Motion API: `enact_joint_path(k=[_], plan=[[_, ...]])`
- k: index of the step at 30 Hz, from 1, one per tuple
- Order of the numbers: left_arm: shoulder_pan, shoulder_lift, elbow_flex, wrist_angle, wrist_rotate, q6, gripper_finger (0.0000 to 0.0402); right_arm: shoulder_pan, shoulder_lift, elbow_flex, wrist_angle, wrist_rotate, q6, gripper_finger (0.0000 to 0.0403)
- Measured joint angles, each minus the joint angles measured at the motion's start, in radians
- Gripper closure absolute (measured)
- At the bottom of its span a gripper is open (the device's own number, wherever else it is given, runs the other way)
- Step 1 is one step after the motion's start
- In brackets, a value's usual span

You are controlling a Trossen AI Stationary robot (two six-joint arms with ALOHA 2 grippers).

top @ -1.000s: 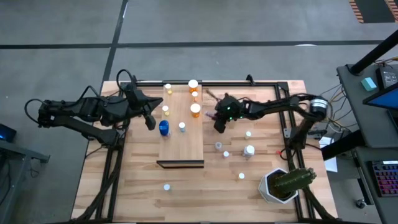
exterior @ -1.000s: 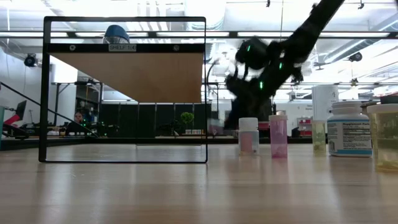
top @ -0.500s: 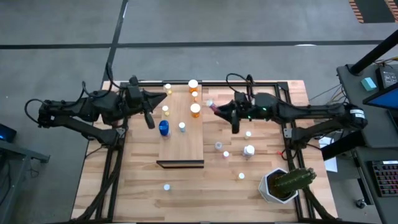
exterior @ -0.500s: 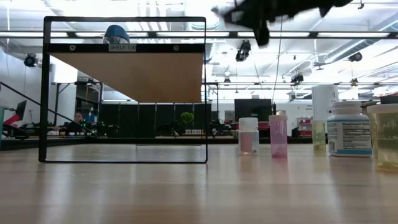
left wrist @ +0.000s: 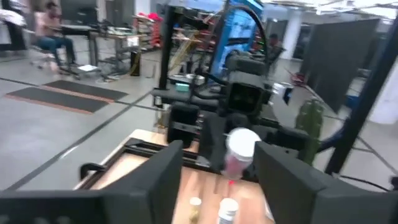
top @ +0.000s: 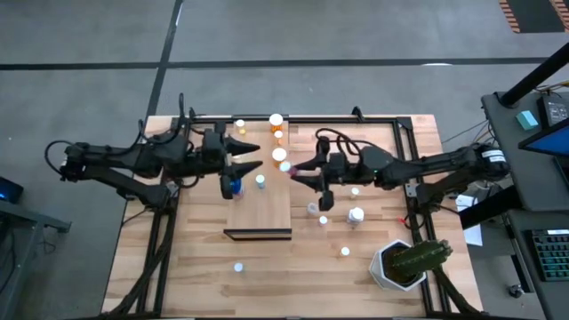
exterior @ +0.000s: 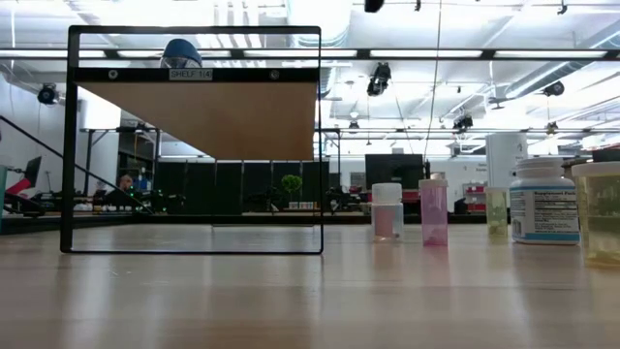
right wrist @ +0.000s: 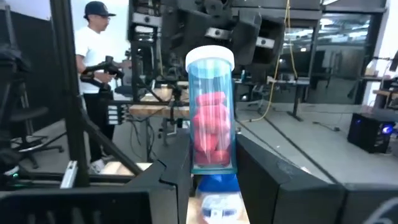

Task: Pick and place medicine bottles onto shelf by color
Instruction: Put the top blue capsule bottle on the shelf

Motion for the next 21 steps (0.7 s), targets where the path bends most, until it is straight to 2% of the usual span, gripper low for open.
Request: enact_joint_path(k=[3, 6, 14, 21], plan=[[0.000, 0.019, 0.000, 0.010, 0.035, -0.045, 0.0180, -0.003, 0.041, 0.050, -0.005, 0.003, -0.002, 0.0306], [0.000, 0.035, -0.005, 0.010, 0.058, -0.078, 0.0162, -0.003, 0.075, 0.085, -0.008, -0.011, -0.019, 0.0306], [0.000, 0.043, -0.010, 0.027, 0.093, -0.080, 0.0160, -0.003, 0.111, 0.129, -0.049, -0.016, 0.004, 0.0305], [0.009, 0.076, -0.046, 0.132, 0.109, -0.078, 0.0160, -0.003, 0.114, 0.130, -0.050, -0.009, 0.026, 0.0305]])
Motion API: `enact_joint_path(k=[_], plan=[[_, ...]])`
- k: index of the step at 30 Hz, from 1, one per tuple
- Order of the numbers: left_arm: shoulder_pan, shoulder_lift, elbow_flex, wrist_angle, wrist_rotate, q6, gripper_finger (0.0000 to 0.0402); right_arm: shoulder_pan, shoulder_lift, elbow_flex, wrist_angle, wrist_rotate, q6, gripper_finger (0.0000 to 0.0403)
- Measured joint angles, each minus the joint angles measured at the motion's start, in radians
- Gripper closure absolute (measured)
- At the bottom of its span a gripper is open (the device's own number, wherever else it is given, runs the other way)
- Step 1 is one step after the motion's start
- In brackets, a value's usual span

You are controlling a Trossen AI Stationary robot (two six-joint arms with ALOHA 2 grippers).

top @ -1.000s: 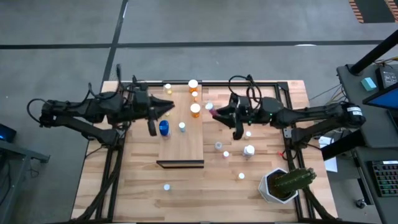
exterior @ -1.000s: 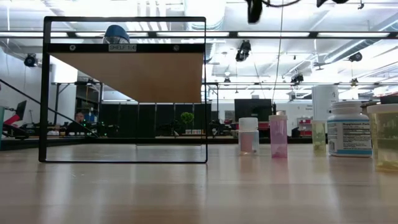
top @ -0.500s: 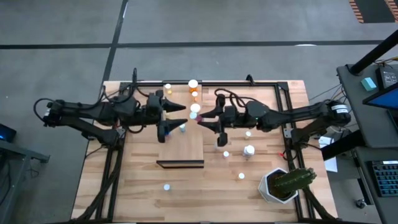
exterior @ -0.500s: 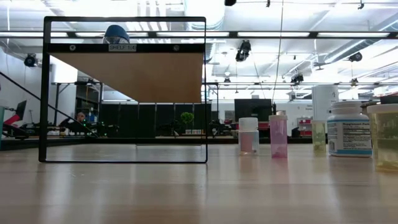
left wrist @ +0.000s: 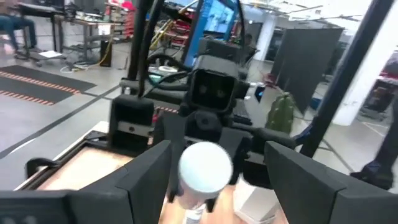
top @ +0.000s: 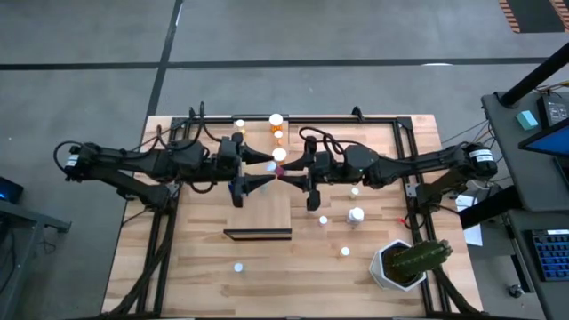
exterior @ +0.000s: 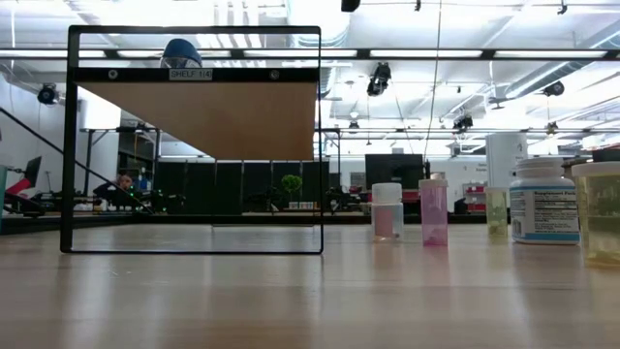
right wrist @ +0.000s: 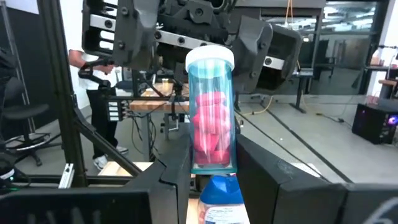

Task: Pick and place medicine bottles onto shelf by color
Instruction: Put the top blue capsule bottle on the shelf

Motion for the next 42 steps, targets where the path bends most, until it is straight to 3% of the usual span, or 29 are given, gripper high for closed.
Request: enact_joint_path(k=[6, 21, 27, 36, 42], plan=[[0.010, -0.001, -0.001, 0.001, -0.020, 0.009, 0.0169, 0.000, -0.002, 0.000, 0.000, 0.001, 0.000, 0.0305], [0.011, 0.015, -0.008, 0.002, -0.019, -0.001, 0.0309, 0.000, 0.002, -0.001, 0.001, 0.001, 0.045, 0.0305], [0.011, 0.013, -0.008, -0.003, -0.020, -0.008, 0.0307, 0.000, 0.002, -0.001, 0.000, 0.001, 0.047, 0.0296], [0.010, -0.003, -0.006, -0.036, -0.020, -0.009, 0.0306, 0.000, -0.005, -0.001, -0.041, 0.002, 0.090, 0.0223], [0.001, -0.057, 0.027, -0.321, -0.020, -0.048, 0.0306, 0.000, -0.064, -0.001, -0.150, 0.005, 0.112, 0.0192]])
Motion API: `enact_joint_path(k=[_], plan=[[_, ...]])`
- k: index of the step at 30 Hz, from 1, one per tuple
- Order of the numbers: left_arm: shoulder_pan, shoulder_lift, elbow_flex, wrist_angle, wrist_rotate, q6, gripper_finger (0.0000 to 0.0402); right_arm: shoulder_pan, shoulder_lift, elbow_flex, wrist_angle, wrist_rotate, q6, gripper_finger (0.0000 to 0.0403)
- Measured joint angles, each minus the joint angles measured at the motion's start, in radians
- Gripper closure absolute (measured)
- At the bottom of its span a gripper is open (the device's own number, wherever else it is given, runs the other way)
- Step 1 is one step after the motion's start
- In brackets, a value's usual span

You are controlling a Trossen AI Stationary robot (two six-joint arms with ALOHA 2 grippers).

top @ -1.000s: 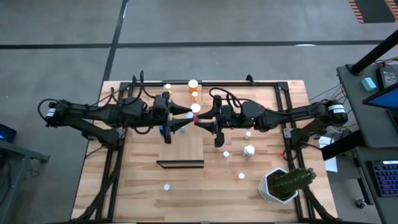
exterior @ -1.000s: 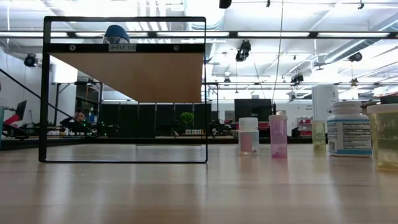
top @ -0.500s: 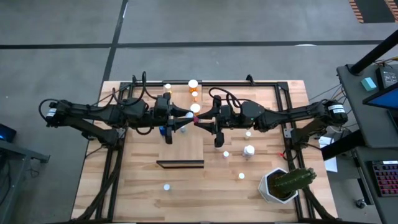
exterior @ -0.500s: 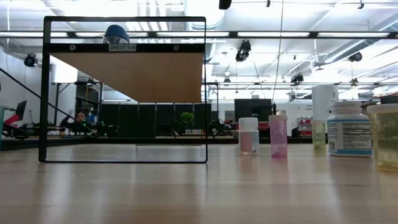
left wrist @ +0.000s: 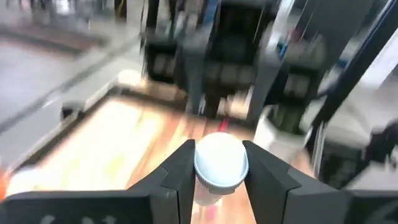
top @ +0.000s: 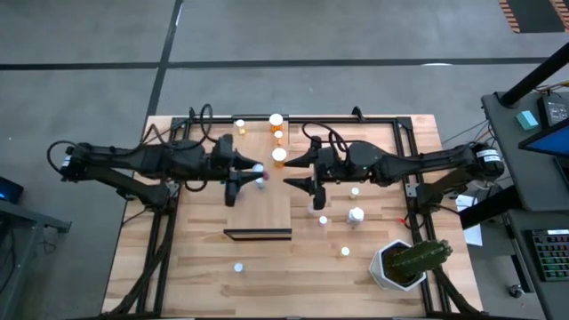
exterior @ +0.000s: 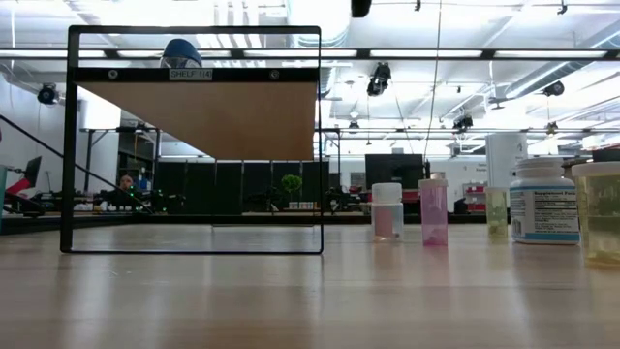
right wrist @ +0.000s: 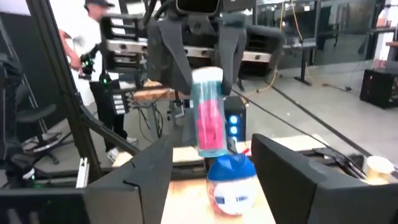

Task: Pick and place medicine bottles onto shelf by color
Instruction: Put the top blue capsule bottle on the shelf

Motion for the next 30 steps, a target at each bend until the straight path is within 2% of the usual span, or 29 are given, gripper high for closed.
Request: enact_joint_path(k=[4, 7, 13, 18, 30], plan=[[-0.036, 0.005, 0.052, -0.299, 0.009, -0.033, 0.0306, 0.000, -0.033, 0.000, -0.095, 0.053, -0.001, 0.0188], [-0.082, 0.044, 0.074, -0.406, 0.044, -0.063, 0.0306, 0.000, -0.042, 0.000, -0.131, 0.079, -0.015, 0.0188], [-0.143, 0.151, 0.077, -0.403, 0.038, -0.113, 0.0306, 0.000, -0.042, 0.000, -0.146, 0.081, -0.024, 0.0188], [-0.153, 0.242, 0.076, -0.396, -0.032, -0.136, 0.0306, 0.000, -0.042, 0.000, -0.157, 0.077, -0.016, 0.0188], [-0.153, 0.316, 0.042, -0.267, -0.131, -0.196, 0.0306, 0.000, -0.041, 0.000, -0.167, 0.075, -0.017, 0.0188]])
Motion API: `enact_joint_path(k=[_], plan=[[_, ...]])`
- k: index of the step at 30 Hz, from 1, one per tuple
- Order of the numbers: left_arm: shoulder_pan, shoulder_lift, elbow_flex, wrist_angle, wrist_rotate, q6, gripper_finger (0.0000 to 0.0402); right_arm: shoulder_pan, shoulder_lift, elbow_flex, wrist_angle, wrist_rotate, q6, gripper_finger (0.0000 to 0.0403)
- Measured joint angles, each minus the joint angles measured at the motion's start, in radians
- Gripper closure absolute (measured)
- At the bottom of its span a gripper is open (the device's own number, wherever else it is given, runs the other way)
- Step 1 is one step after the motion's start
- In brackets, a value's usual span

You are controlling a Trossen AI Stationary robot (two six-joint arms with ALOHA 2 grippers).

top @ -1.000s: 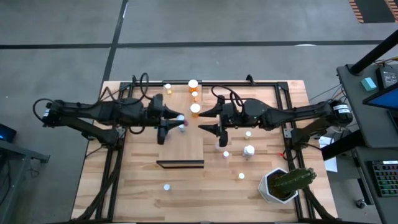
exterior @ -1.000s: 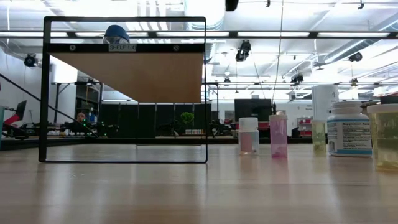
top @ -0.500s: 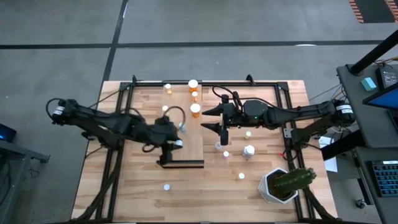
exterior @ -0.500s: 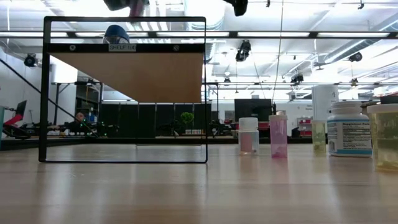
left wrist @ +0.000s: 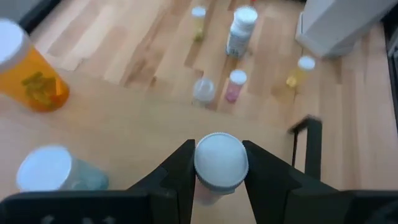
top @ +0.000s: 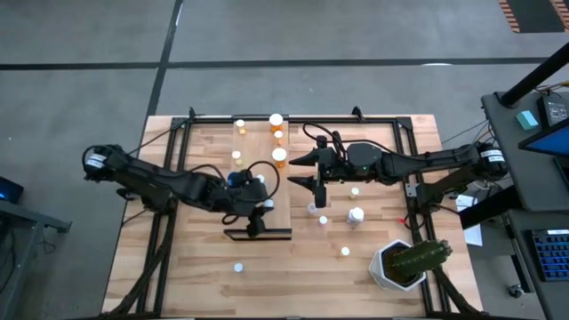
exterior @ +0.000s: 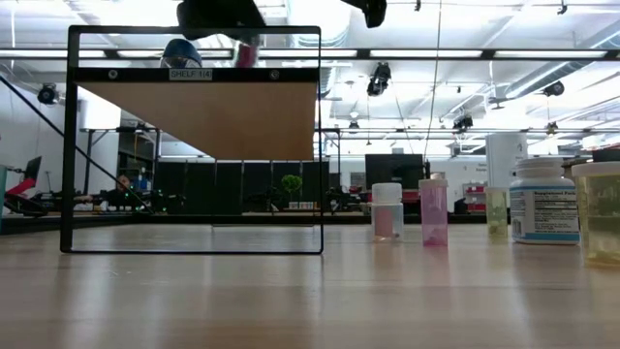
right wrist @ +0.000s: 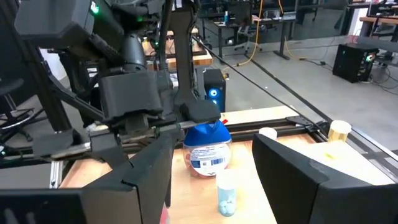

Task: Pick and place medicine bottles onto shelf by color
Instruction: Put the top blue capsule bottle on the shelf

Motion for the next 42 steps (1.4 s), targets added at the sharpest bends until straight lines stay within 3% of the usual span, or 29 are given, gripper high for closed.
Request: enact_joint_path(k=[8, 20, 33, 42], plan=[[-0.010, -0.008, -0.082, 0.127, -0.078, 0.012, 0.0306, 0.000, 0.000, 0.000, -0.011, 0.000, 0.001, 0.0188], [-0.010, -0.037, -0.147, 0.236, -0.091, 0.015, 0.0306, 0.000, 0.001, 0.000, -0.050, 0.000, -0.002, 0.0188], [-0.020, -0.041, -0.068, 0.182, -0.071, 0.007, 0.0306, 0.000, 0.001, 0.000, -0.051, 0.000, 0.000, 0.0188], [-0.091, -0.041, -0.048, 0.076, -0.072, -0.071, 0.0306, 0.000, 0.000, 0.000, -0.051, 0.000, 0.001, 0.0188]])
